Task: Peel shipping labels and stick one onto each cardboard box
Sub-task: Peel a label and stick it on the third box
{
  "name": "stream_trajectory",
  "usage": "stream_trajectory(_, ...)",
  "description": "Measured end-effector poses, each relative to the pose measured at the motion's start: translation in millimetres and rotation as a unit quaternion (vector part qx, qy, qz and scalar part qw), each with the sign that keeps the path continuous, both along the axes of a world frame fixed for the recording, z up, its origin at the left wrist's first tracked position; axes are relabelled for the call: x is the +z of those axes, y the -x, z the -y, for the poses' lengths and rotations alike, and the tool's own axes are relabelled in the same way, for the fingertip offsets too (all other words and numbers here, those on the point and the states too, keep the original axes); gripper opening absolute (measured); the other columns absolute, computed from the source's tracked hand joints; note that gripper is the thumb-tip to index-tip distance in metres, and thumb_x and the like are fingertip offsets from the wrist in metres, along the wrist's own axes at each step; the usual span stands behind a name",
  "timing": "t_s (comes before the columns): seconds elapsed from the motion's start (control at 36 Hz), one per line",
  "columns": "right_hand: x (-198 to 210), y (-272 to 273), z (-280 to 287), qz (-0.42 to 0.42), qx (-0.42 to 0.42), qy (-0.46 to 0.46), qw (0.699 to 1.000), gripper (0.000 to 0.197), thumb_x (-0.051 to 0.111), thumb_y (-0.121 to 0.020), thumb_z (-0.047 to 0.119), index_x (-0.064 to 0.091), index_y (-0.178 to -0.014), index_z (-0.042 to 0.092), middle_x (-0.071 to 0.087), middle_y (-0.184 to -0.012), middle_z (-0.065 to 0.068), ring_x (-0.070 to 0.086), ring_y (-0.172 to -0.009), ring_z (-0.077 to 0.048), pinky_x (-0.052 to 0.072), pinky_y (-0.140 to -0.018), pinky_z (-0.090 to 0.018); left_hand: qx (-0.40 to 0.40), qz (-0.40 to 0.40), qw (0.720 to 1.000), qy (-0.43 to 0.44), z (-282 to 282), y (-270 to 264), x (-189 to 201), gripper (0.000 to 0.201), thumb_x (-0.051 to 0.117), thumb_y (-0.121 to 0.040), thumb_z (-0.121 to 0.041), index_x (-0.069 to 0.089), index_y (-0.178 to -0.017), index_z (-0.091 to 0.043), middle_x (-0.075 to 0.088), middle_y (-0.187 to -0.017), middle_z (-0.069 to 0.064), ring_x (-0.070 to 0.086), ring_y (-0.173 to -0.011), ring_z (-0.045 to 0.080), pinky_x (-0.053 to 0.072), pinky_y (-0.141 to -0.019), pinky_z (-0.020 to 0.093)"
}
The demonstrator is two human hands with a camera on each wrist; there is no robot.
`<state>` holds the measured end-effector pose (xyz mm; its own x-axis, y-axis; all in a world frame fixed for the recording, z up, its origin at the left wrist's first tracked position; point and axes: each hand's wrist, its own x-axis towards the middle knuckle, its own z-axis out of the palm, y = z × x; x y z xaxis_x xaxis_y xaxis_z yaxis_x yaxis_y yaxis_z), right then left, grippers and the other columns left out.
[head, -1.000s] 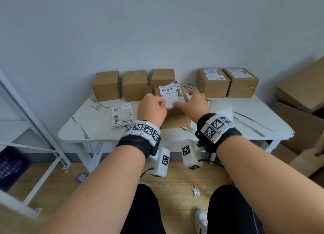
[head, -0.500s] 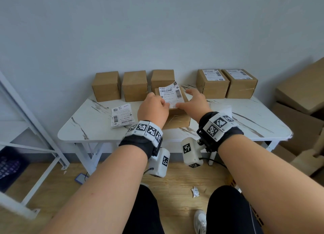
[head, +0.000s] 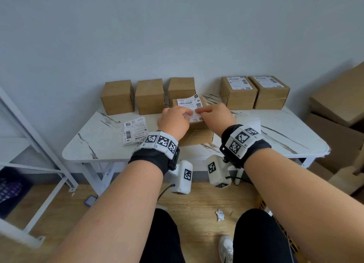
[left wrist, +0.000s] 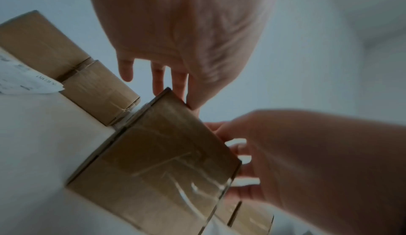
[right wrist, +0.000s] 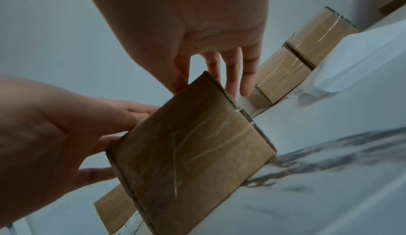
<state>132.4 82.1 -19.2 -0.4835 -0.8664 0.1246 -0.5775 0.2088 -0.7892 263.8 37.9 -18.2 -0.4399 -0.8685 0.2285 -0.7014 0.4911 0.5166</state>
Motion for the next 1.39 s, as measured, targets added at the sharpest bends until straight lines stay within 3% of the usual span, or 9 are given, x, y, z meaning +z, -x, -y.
stream_trajectory(0.19, 4, 2, 15, -0.015, 0.026, -0.028, 0.999, 0.038, 0.044, -0.093, 0.014, 0.07, -0.115, 0.03, 0.07, -0.108, -0.001, 0.05, -0.057, -0.008, 0.033, -0.046, -0.018, -0.045, 0.002, 0.992, -0.117, 14, -10, 11, 0.042, 0.055, -0.094, -0.03, 0.05, -0.135, -0.025, 0.045, -0.144, -0.001, 0.043, -0.129, 0.02, 0.036, -0.108, 0.033)
stream_trajectory(0.36, 11, 2, 30, -0.041, 0.045, -0.058, 0.996, 0.04, 0.04, -0.097, 0.014, 0.066, -0.123, 0.029, 0.068, -0.114, -0.003, 0.056, -0.07, -0.012, 0.037, -0.052, -0.019, -0.086, 0.045, 0.987, -0.131, 22, -16, 22, 0.053, 0.057, -0.094, -0.034, 0.04, -0.143, -0.022, 0.041, -0.147, -0.001, 0.044, -0.128, 0.016, 0.033, -0.096, 0.021)
stream_trajectory(0.5, 14, 1, 40, -0.064, 0.049, -0.075, 0.994, 0.043, 0.036, -0.098, 0.014, 0.062, -0.128, 0.032, 0.066, -0.119, -0.002, 0.065, -0.093, -0.021, 0.054, -0.077, -0.03, -0.1, 0.06, 0.985, -0.13, 27, -20, 29, 0.058, 0.061, -0.09, -0.039, 0.041, -0.142, -0.022, 0.042, -0.146, -0.003, 0.043, -0.129, 0.014, 0.03, -0.094, 0.018)
stream_trajectory(0.58, 16, 3, 46, -0.071, 0.05, -0.076, 0.993, 0.041, 0.036, -0.099, 0.017, 0.06, -0.129, 0.034, 0.066, -0.115, 0.0, 0.064, -0.085, -0.017, 0.053, -0.07, -0.028, -0.103, 0.067, 0.985, -0.123, 30, -20, 32, 0.059, 0.064, -0.088, -0.039, 0.044, -0.141, -0.022, 0.041, -0.145, -0.004, 0.041, -0.129, 0.012, 0.028, -0.093, 0.017)
stream_trajectory(0.67, 17, 3, 50, -0.079, 0.048, -0.078, 0.993, 0.04, 0.036, -0.1, 0.019, 0.06, -0.127, 0.036, 0.065, -0.107, 0.003, 0.058, -0.069, -0.009, 0.045, -0.054, -0.021, -0.104, 0.072, 0.985, -0.116, 33, -20, 33, 0.059, 0.065, -0.086, -0.041, 0.046, -0.139, -0.023, 0.041, -0.144, -0.004, 0.042, -0.128, 0.012, 0.028, -0.092, 0.018)
stream_trajectory(0.78, 18, 5, 53, -0.072, 0.053, -0.075, 0.993, 0.041, 0.037, -0.096, 0.017, 0.066, -0.119, 0.035, 0.069, -0.104, 0.002, 0.062, -0.072, -0.015, 0.047, -0.057, -0.025, -0.094, 0.076, 0.988, -0.091, 37, -17, 31, 0.048, 0.061, -0.09, -0.038, 0.052, -0.134, -0.022, 0.045, -0.136, -0.001, 0.046, -0.123, 0.016, 0.032, -0.091, 0.02)
stream_trajectory(1.03, 16, 12, 51, -0.094, 0.051, -0.069, 0.992, 0.037, 0.042, -0.095, 0.02, 0.068, -0.115, 0.037, 0.068, -0.09, 0.005, 0.055, -0.057, -0.012, 0.04, -0.05, -0.024, -0.008, 0.146, 0.989, -0.023, 50, 13, 19, 0.046, 0.041, -0.096, -0.049, 0.043, -0.139, -0.032, 0.038, -0.144, -0.001, 0.034, -0.131, 0.029, 0.031, -0.107, 0.051)
stream_trajectory(1.19, 16, 13, 50, -0.108, 0.043, -0.071, 0.991, 0.036, 0.042, -0.096, 0.025, 0.065, -0.12, 0.04, 0.069, -0.111, 0.006, 0.066, -0.08, -0.012, 0.055, -0.067, -0.027, 0.012, 0.091, 0.995, -0.041, 51, 25, 5, 0.047, 0.026, -0.101, -0.037, 0.03, -0.146, -0.023, 0.025, -0.154, -0.004, 0.028, -0.137, 0.027, 0.03, -0.109, 0.051)
stream_trajectory(1.39, 14, 11, 55, -0.123, 0.044, -0.088, 0.988, 0.044, 0.036, -0.096, 0.021, 0.058, -0.128, 0.042, 0.062, -0.12, -0.004, 0.065, -0.079, -0.019, 0.051, -0.06, -0.028, -0.013, 0.104, 0.992, -0.071, 55, 24, 6, 0.05, 0.022, -0.103, -0.036, 0.022, -0.15, -0.018, 0.016, -0.157, 0.0, 0.021, -0.141, 0.031, 0.025, -0.113, 0.043)
